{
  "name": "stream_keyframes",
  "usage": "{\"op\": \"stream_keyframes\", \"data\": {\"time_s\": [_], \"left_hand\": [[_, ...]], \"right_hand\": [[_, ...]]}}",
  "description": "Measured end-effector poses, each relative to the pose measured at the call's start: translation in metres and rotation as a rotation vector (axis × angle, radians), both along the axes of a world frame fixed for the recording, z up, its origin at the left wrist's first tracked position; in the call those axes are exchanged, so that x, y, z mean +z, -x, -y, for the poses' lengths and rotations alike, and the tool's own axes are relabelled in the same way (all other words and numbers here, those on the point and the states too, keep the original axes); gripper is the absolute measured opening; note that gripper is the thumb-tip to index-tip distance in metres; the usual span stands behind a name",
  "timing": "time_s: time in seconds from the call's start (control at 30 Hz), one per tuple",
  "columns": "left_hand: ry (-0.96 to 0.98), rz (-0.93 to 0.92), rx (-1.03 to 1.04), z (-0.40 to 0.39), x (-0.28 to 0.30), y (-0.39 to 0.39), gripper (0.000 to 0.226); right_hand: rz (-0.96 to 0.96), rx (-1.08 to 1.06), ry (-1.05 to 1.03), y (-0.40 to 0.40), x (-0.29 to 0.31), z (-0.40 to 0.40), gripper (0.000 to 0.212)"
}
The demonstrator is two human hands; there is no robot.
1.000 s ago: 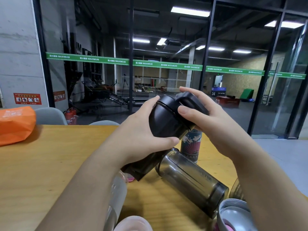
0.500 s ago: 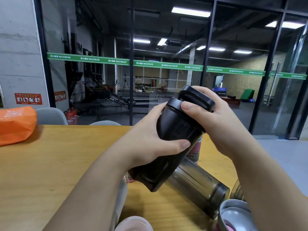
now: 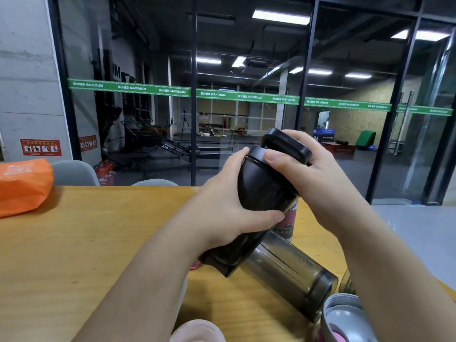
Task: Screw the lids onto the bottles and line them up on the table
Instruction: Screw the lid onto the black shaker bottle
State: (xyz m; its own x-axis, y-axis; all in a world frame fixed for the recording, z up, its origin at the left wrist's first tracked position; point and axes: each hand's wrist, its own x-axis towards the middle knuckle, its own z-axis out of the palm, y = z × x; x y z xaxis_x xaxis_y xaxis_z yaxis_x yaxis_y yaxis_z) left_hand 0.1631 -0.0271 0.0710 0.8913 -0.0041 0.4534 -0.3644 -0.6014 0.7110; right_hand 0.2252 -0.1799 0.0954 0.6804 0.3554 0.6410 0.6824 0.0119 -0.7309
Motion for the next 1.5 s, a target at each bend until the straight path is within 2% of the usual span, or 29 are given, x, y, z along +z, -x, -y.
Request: {"op": "stream_keyframes", "data": {"time_s": [0.17, 0.23, 0.33, 0.53, 0.77, 0.9, 0.93, 1.03, 1.23, 1.5], "left_hand": [[-0.112, 0.117, 0.142, 0.002, 0.005, 0.005, 0.109], [-0.129, 0.152, 0.162, 0.001, 0.006, 0.005, 0.11], [-0.105, 0.136, 0.146, 0.002, 0.006, 0.004, 0.113], [-0.066, 0.072, 0.06, 0.004, 0.007, 0.003, 0.121], [-0.087, 0.057, 0.065, -0.002, 0.005, 0.001, 0.097], [-0.16, 0.022, 0.122, -0.008, 0.003, 0.0, 0.086], [-0.185, 0.006, 0.135, -0.009, 0.002, -0.001, 0.083], [-0.26, -0.063, 0.166, -0.013, 0.0, -0.002, 0.076], [-0.323, -0.213, 0.171, -0.018, -0.007, -0.007, 0.077], [-0.372, -0.399, 0.152, -0.024, -0.013, -0.011, 0.082]], "right_hand": [[-0.169, 0.026, 0.043, -0.008, -0.002, 0.0, 0.076], [-0.232, 0.062, 0.132, -0.01, -0.001, 0.005, 0.084], [-0.227, 0.095, 0.199, -0.01, 0.002, 0.013, 0.086], [-0.182, 0.01, 0.101, -0.009, 0.005, 0.02, 0.076], [-0.176, -0.134, -0.008, -0.011, 0.009, 0.029, 0.083], [-0.157, -0.285, -0.125, -0.018, 0.013, 0.045, 0.072], [-0.149, -0.327, -0.136, -0.021, 0.013, 0.05, 0.075], [-0.132, -0.441, -0.102, -0.026, 0.014, 0.063, 0.088], [-0.143, -0.542, 0.0, -0.033, 0.009, 0.071, 0.093], [-0.218, -0.608, 0.241, -0.046, -0.01, 0.066, 0.093]]}}
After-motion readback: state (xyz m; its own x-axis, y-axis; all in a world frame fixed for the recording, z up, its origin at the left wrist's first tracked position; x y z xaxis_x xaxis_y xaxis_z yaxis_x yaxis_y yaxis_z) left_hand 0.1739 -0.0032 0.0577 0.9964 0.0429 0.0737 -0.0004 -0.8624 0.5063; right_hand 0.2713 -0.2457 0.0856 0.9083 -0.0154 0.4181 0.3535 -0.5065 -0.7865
